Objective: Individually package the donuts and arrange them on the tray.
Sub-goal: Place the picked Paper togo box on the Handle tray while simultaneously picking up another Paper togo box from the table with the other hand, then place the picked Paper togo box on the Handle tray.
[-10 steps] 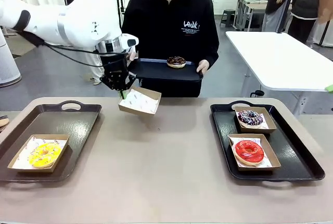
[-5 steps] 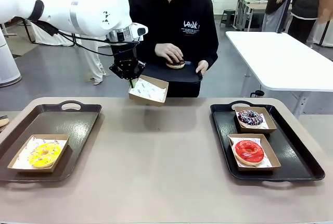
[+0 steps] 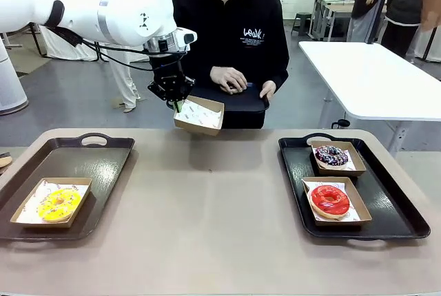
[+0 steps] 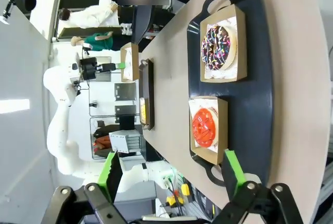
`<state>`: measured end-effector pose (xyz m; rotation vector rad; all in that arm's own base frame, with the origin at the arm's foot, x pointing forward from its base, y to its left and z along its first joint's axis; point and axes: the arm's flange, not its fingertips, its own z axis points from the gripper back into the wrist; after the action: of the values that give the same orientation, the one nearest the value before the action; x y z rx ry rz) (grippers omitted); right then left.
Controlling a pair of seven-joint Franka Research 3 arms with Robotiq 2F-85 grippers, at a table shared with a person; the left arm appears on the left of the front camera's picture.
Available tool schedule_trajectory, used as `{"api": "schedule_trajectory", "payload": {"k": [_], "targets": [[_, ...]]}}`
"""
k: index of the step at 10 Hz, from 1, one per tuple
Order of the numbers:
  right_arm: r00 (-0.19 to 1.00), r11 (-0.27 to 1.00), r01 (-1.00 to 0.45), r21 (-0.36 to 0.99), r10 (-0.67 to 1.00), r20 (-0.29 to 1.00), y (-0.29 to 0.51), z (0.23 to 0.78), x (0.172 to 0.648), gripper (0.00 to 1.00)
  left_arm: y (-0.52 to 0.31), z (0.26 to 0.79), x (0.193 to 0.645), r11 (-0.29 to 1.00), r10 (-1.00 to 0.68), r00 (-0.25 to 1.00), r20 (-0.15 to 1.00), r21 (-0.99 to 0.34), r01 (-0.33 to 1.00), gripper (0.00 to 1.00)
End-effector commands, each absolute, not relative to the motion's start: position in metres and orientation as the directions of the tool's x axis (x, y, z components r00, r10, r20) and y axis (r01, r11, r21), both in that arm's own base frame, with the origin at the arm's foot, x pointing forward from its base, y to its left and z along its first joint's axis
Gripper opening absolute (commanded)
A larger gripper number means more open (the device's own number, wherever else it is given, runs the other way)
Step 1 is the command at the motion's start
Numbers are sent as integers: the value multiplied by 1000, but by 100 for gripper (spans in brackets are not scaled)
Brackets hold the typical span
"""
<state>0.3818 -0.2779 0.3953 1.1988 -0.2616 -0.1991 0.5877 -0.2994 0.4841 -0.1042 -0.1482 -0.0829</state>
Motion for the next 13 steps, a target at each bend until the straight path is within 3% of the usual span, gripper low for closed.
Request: {"api": "schedule_trajectory", "payload": {"k": [1, 13], "targets": [[952, 339, 17, 941, -294, 88, -281, 395, 378, 100, -300, 484, 587, 991, -78, 985, 151, -97, 93, 0], [952, 339, 17, 941, -294, 88, -281, 395, 378, 100, -300, 484, 587, 991, -78, 985, 151, -97, 93, 0]]}}
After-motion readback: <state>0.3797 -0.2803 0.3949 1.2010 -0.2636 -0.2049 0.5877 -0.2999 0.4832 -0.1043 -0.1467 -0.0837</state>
